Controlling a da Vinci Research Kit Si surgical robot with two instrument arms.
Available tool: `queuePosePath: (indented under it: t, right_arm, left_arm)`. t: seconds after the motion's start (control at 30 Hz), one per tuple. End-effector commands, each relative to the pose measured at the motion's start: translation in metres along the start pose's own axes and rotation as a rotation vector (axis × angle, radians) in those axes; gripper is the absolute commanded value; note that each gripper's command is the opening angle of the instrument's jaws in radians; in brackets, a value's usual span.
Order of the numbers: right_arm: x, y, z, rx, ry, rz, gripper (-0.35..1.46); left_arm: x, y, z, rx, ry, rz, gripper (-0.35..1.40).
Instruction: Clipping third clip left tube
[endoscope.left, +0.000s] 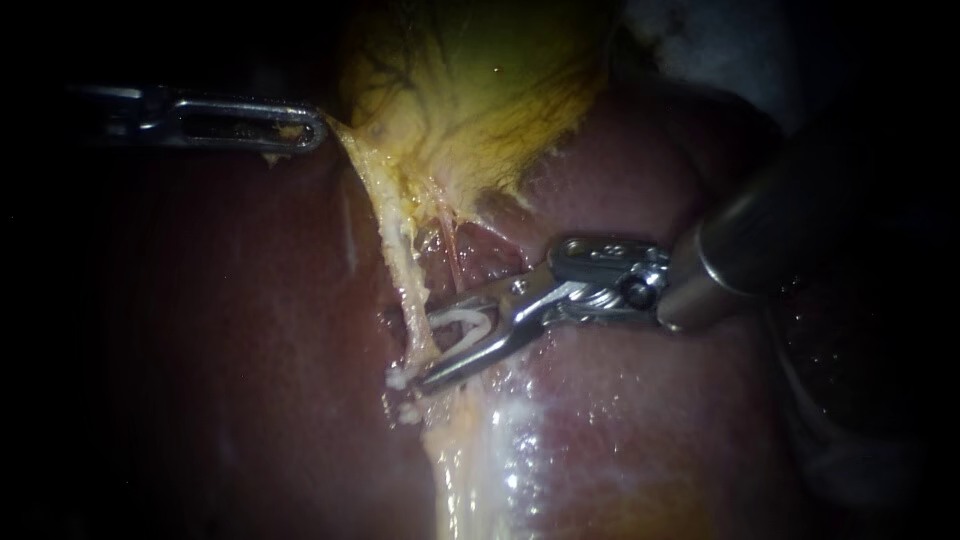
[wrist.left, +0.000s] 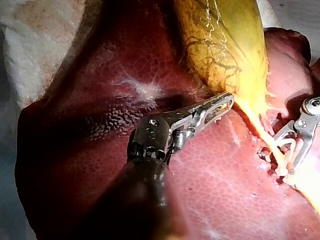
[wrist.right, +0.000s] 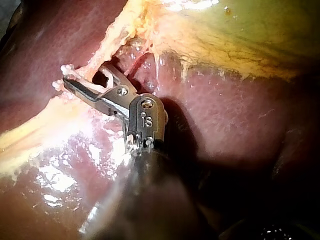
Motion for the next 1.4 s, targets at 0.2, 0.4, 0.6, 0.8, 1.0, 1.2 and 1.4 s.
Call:
queuePosePath:
  t: [0.2, 0.4, 0.6, 0.8, 1.0, 1.2, 1.4]
  right_arm:
    - [0.0010, 0.0000, 0.0010, 0.051, 0.137, 0.055, 0.54]
    - [0.0023, -0.0002, 0.0015, 0.109, 0.232, 0.101, 0.54]
    - [0.0047, -0.0009, 0.0010, 0.077, 0.295, 0.142, 0.53]
    - [0.0065, -0.0015, 0.0004, 0.065, 0.306, 0.155, 0.48]
    - [0.0065, -0.0016, 0.0003, 0.065, 0.304, 0.174, 0.14]
    - [0.0063, -0.0019, 0.0003, 0.049, 0.322, 0.178, -0.35]
    - [0.0058, -0.0017, 0.0004, 0.055, 0.314, 0.178, -0.35]
  left_arm:
    - [-0.0001, 0.0000, 0.0000, 0.000, 0.000, -0.001, -0.35]
    - [-0.0001, 0.0000, -0.0001, 0.001, 0.000, -0.001, -0.35]
    - [-0.0001, 0.0000, -0.0001, 0.000, 0.000, -0.001, -0.35]
    - [-0.0001, 0.0000, 0.0000, -0.002, -0.001, -0.001, -0.35]
    - [-0.0001, 0.0000, -0.0001, -0.002, -0.001, -0.001, -0.35]
    - [-0.0002, 0.0000, -0.0001, -0.002, -0.001, -0.001, -0.35]
    - [-0.0003, 0.0000, -0.0002, -0.004, -0.002, -0.001, -0.35]
